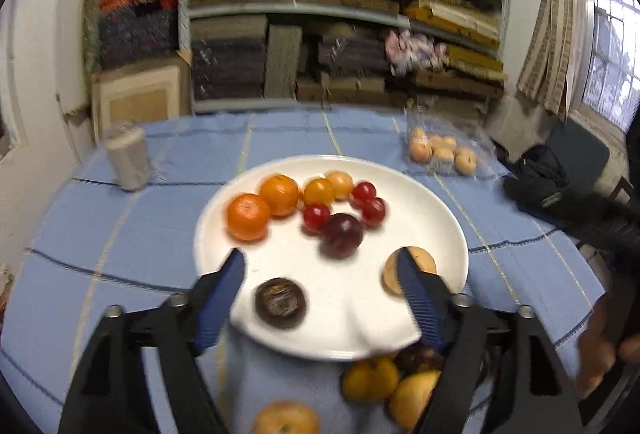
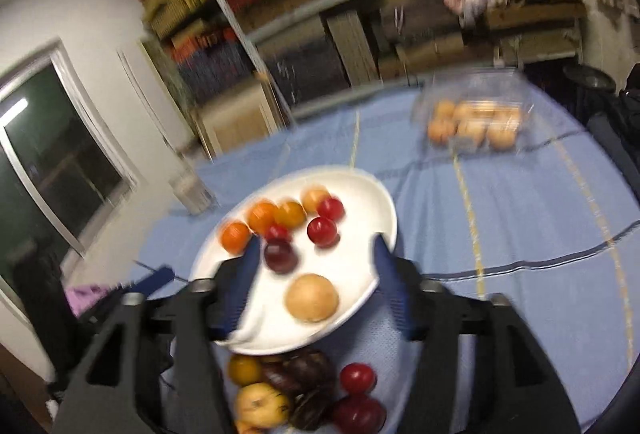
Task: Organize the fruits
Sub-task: 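Carry both tomatoes over the white plate and open both tools to release them, then move the left tool to a pale tan bumpy fruit and close on it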
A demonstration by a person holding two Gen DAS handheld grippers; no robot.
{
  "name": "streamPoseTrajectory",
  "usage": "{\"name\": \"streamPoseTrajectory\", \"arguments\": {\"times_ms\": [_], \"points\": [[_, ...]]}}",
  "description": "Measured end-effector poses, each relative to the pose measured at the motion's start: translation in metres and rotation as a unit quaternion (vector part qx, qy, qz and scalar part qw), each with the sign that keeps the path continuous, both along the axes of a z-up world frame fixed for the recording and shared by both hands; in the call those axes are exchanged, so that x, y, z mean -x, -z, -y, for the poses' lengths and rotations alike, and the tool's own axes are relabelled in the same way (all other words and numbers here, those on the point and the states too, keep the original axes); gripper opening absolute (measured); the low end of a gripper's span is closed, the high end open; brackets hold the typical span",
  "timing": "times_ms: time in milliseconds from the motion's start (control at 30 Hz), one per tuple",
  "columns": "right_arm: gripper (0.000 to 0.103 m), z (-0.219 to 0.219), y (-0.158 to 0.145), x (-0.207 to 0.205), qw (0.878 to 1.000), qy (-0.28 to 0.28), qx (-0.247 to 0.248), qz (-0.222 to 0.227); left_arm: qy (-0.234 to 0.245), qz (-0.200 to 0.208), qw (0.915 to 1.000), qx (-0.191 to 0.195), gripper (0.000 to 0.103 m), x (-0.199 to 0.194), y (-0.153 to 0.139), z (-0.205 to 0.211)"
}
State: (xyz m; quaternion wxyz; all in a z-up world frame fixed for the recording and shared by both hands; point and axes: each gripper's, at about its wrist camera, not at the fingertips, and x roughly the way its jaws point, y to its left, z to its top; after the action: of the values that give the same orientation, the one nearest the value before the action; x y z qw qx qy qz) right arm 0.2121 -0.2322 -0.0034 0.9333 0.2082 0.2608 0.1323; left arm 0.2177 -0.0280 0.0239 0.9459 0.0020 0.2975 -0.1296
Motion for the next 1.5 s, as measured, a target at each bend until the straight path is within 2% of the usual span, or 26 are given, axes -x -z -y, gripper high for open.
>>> {"name": "streamPoseTrajectory", "arguments": {"times_ms": [33,67,133,200,300,367,400,500,700,833,967,1100,1300,1467,1500], "points": [[0.077,0.004,-0.003,0.014,1.0,0.007,-0.008,0.017,-0.005,0.006,1.0,0.004,0.092,0.008,0.0,-0.006],[0.082,0.007,-0.004,0.025,0.999,0.013,-0.014,0.027,-0.011,0.011,0.9998,0.007,0.092,0.016,0.001,-0.014],[0.083,0.015,0.007,0.052,0.999,0.031,-0.022,0.036,-0.029,0.0,0.9995,0.014,0.092,0.031,0.011,-0.033],[0.083,0.018,0.024,0.063,0.999,0.036,-0.019,0.014,-0.045,-0.022,0.9986,0.018,0.092,0.04,0.022,-0.046],[0.083,0.027,0.05,0.069,0.998,0.045,-0.028,-0.045,-0.063,-0.032,0.9973,0.02,0.092,0.053,0.03,-0.06],[0.084,0.035,0.056,0.072,0.996,0.046,-0.054,-0.058,-0.064,-0.03,0.9973,0.022,0.092,0.062,0.032,-0.064],[0.088,0.04,0.058,0.075,0.995,0.051,-0.065,-0.058,-0.064,-0.029,0.9973,0.02,0.092,0.065,0.033,-0.065],[0.089,0.052,0.062,0.079,0.992,0.068,-0.093,-0.06,-0.061,-0.031,0.9977,-0.001,0.092,0.073,0.04,-0.058],[0.089,0.062,0.078,0.069,0.984,0.061,-0.135,-0.102,-0.032,-0.021,0.9973,-0.062,0.093,0.076,0.05,-0.031],[0.089,0.056,0.074,0.07,0.987,0.054,-0.122,-0.094,-0.016,-0.023,0.9959,-0.086,0.095,0.075,0.055,-0.02],[0.089,0.045,0.07,0.07,0.99,0.049,-0.096,-0.09,-0.023,-0.042,0.9951,-0.087,0.097,0.066,0.06,-0.022],[0.089,0.041,0.072,0.068,0.991,0.045,-0.085,-0.095,-0.041,-0.086,0.9927,-0.074,0.097,0.05,0.069,-0.032],[0.09,0.042,0.076,0.064,0.989,0.049,-0.089,-0.105,-0.045,-0.116,0.9906,-0.058,0.097,0.039,0.075,-0.039],[0.09,0.038,0.077,0.061,0.99,0.043,-0.079,-0.108,-0.047,-0.116,0.9909,-0.049,0.096,0.041,0.074,-0.041],[0.09,0.038,0.077,0.061,0.99,0.043,-0.078,-0.109,-0.046,-0.112,0.9917,-0.044,0.091,0.043,0.073,-0.042]]}}
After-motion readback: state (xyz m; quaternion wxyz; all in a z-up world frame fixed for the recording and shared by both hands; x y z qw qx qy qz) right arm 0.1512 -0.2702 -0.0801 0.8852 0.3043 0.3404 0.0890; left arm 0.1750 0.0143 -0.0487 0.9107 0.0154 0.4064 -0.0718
